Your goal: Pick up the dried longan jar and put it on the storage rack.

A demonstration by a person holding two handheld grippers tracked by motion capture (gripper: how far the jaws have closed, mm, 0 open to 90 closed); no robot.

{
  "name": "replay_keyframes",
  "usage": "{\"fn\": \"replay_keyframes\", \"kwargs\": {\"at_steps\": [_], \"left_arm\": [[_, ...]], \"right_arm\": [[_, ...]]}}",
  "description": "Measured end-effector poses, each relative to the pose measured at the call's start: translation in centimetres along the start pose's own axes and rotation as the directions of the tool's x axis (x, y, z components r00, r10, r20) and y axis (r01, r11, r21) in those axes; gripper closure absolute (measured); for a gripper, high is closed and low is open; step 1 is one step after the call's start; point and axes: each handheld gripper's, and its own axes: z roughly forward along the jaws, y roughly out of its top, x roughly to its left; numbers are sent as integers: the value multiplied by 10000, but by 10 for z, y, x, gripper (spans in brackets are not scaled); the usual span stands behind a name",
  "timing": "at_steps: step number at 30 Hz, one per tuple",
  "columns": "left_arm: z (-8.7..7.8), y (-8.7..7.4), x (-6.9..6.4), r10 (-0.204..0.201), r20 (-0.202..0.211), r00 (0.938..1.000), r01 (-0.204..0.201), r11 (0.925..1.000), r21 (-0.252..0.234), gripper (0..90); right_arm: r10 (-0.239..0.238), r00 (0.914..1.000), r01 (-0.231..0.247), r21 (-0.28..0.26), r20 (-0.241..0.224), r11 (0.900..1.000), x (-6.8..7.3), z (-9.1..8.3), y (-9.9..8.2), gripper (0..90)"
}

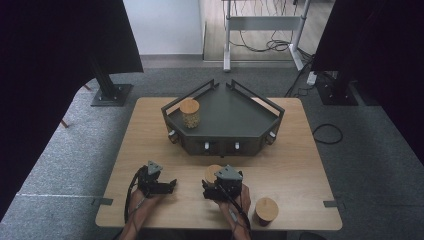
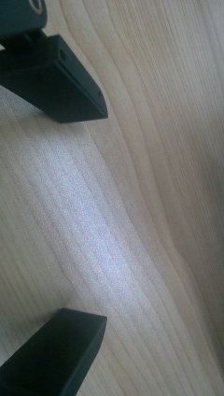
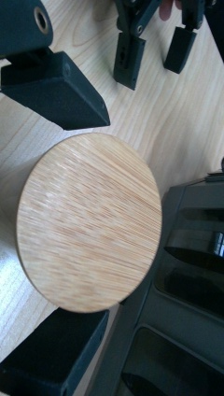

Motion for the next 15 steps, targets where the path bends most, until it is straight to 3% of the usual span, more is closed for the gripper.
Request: {"fn": "replay_keyframes", "kwargs": {"at_steps": [6,11,15], "left_arm": [[0,0,0,14,2,10000,-14,10000,9,27],[0,0,0,21,3,10000,-21,10000,14,27],[0,0,0,17,3,10000,-17,10000,13,27]], "right_arm": [[-116,9997,119,136,-231,9998,-2,3,0,151],[-159,9998,160,107,-102,9998,-1,3,-1,237],[-198,9997,199,113,-109,9997,-3,3,-1,247]]}}
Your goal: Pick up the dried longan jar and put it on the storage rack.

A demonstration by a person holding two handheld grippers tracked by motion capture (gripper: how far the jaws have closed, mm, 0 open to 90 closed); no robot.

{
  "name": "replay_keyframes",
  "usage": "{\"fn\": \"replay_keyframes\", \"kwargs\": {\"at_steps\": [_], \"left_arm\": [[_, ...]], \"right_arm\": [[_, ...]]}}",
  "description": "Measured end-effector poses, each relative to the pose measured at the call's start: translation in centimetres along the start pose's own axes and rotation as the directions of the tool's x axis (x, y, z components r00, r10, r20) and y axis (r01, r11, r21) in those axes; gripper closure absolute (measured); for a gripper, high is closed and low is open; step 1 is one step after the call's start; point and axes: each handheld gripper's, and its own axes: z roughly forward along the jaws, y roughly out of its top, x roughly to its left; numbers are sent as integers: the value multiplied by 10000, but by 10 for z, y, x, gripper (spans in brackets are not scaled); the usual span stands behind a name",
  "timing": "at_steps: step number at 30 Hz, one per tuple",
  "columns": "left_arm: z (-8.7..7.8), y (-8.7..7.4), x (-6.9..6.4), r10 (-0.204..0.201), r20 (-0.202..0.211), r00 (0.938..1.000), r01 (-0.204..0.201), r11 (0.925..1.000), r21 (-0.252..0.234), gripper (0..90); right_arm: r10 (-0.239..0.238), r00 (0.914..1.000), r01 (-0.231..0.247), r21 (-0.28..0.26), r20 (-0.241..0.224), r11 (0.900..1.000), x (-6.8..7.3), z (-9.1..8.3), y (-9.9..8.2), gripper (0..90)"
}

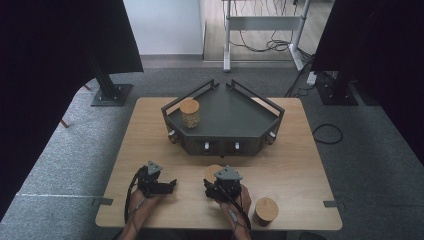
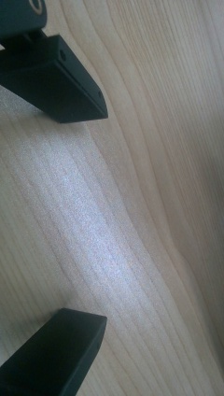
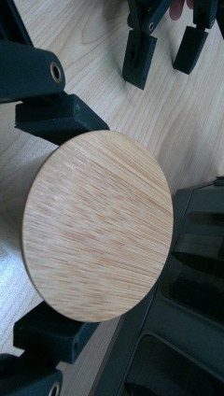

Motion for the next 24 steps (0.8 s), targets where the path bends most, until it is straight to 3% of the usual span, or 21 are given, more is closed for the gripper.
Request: {"fn": "replay_keyframes", "kwargs": {"at_steps": [15,24], "left_arm": [[0,0,-1,-19,-21,10000,19,10000,-16,27],[0,0,-1,-67,-77,9999,68,10000,21,17]], "right_arm": [[62,9994,-54,-217,350,9997,8,-5,-1,248],[0,9998,10,-562,176,9984,7,-17,7,248]]}}
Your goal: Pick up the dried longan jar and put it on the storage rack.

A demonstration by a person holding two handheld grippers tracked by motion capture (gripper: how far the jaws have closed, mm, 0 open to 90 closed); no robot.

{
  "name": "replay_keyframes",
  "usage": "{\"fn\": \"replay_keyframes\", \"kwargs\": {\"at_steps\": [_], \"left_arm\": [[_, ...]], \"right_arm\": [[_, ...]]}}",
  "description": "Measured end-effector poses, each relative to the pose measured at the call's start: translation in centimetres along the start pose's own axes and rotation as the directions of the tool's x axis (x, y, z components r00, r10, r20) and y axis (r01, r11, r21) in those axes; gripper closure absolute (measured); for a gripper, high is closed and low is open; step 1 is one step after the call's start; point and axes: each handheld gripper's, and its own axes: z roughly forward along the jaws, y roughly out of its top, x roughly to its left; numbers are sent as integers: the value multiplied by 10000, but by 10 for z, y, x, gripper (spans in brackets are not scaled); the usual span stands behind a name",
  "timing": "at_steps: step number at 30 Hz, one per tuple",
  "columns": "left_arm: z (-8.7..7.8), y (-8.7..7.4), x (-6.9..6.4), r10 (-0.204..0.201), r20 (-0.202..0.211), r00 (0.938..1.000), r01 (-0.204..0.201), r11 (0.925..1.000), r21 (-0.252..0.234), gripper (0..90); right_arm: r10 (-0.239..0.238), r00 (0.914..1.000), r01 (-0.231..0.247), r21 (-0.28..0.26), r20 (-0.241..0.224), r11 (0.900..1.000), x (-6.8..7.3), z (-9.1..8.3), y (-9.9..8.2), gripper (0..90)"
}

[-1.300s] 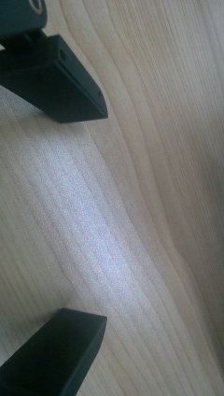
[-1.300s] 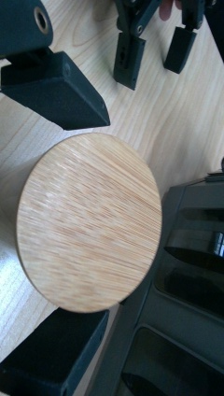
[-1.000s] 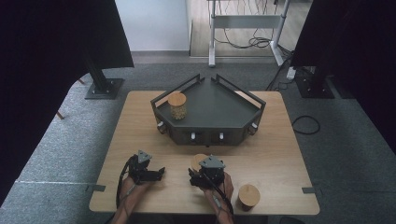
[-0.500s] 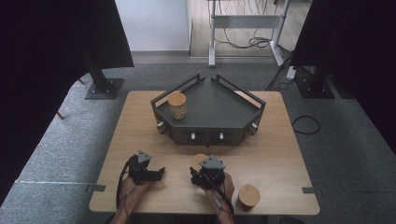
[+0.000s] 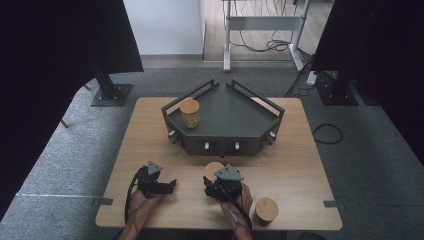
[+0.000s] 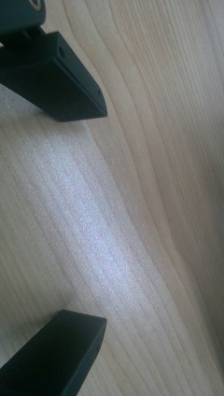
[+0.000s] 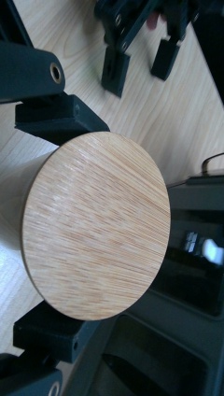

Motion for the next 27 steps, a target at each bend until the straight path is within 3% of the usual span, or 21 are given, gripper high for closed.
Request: {"fn": "replay_keyframes", "kwargs": {"at_steps": [7,11,27], "left_arm": [[0,0,0,-3,2,10000,3,10000,3,16],[0,0,0,-7,2,10000,7,10000,1,16],[0,0,-1,-28,-28,10000,28,10000,-5,16]], "right_arm": [[-70,9999,68,-115,-151,9999,-4,-7,11,248],[-28,9989,23,-93,-461,10000,-11,-8,15,248],[-163,9979,160,-58,-628,9999,-23,-16,41,248]]}}
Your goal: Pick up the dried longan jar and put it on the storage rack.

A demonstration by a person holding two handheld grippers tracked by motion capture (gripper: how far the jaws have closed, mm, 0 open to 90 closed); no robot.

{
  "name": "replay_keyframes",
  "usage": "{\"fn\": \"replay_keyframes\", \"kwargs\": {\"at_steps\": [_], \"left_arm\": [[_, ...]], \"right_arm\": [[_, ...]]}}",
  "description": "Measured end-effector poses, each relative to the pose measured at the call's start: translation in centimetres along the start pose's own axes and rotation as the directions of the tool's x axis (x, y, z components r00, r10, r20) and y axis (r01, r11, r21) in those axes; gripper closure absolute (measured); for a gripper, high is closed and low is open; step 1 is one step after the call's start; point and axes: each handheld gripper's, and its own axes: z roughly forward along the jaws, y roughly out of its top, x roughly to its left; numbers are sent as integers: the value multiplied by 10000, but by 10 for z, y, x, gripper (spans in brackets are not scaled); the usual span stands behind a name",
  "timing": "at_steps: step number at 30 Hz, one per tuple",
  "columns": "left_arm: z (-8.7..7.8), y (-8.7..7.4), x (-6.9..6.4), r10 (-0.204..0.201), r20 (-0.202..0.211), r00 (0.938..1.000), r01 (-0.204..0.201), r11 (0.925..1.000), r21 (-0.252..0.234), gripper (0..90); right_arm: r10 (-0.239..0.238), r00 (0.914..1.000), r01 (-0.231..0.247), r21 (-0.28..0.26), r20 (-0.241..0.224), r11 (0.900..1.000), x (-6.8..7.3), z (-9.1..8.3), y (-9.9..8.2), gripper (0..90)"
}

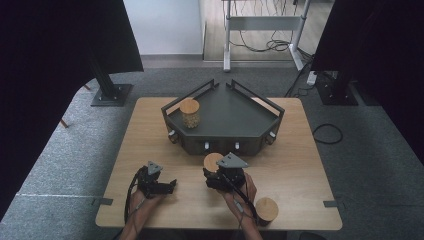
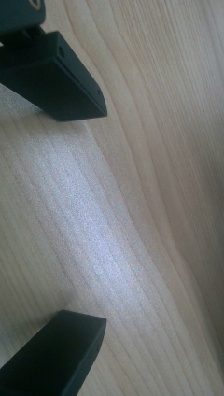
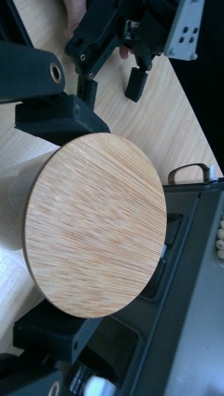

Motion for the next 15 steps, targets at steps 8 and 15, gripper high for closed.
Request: {"fn": "replay_keyframes", "kwargs": {"at_steps": [8,15], "left_arm": [[0,0,-3,-113,-117,9999,113,9999,-6,18],[0,-1,-3,-49,-45,10000,49,10000,-55,35]], "right_arm": [[193,9997,-194,-3,-150,9998,-8,-3,12,248],[162,9999,-162,4,-26,9999,-12,-4,21,247]]}}
